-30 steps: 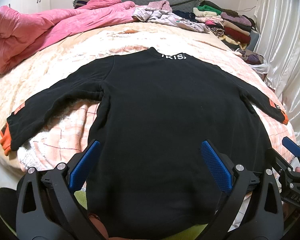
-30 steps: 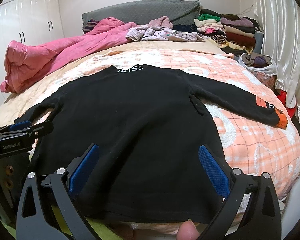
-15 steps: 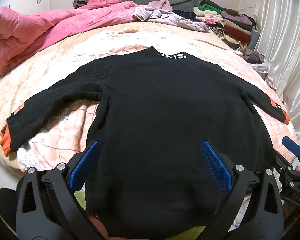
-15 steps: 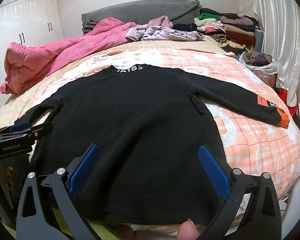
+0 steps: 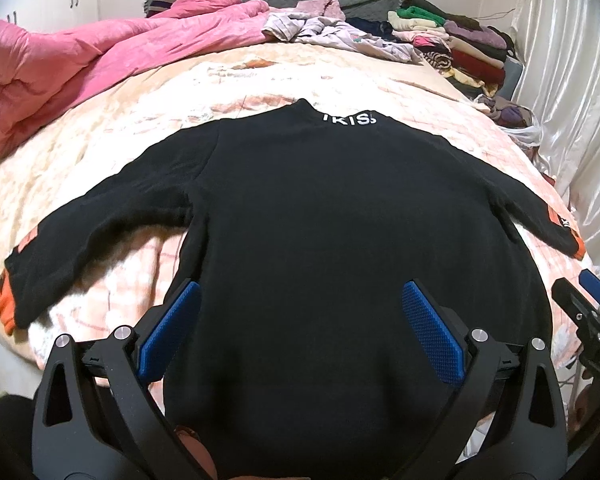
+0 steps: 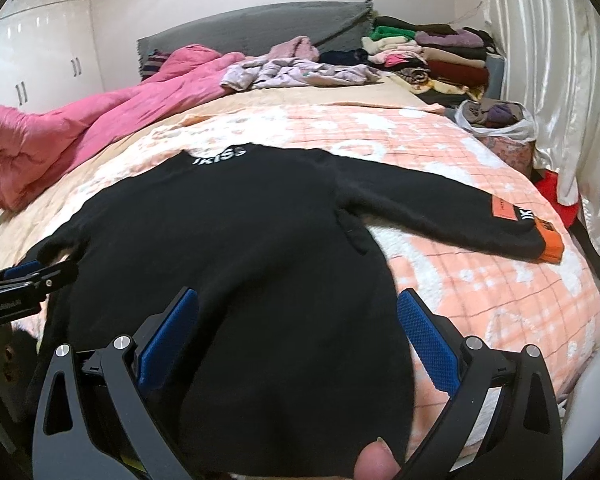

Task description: Fold small clothes

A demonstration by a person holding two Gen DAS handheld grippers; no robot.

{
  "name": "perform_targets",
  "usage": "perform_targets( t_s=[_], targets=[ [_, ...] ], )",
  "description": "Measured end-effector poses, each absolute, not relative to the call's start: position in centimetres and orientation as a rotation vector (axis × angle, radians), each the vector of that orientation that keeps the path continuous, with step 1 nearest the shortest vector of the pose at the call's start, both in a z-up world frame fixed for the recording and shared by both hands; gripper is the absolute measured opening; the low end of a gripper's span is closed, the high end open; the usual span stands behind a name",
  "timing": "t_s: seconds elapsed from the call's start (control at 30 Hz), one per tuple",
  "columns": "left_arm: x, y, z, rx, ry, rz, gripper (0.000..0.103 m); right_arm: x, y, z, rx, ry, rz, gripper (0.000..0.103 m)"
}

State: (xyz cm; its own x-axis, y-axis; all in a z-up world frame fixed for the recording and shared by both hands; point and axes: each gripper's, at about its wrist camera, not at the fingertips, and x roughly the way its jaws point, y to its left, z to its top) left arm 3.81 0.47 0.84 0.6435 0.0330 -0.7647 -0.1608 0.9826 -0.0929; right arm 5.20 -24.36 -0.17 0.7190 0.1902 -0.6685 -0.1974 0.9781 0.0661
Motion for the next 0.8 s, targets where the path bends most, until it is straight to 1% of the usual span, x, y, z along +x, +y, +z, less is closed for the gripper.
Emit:
perform_targets(
  t_s=[0.3,0.8],
  targets=[
    [7.4,0.3,1.0,-0.151,0.879,0.093,0.094,8.0,-27.5,-0.3,0.048,0.749,0.136,0.099],
    [12.9,-0.1,0.3,-0.134,0.905,0.053,0.094,13.7,-36.6,-3.0,0.173,0.809,-0.119,0.099]
  ],
)
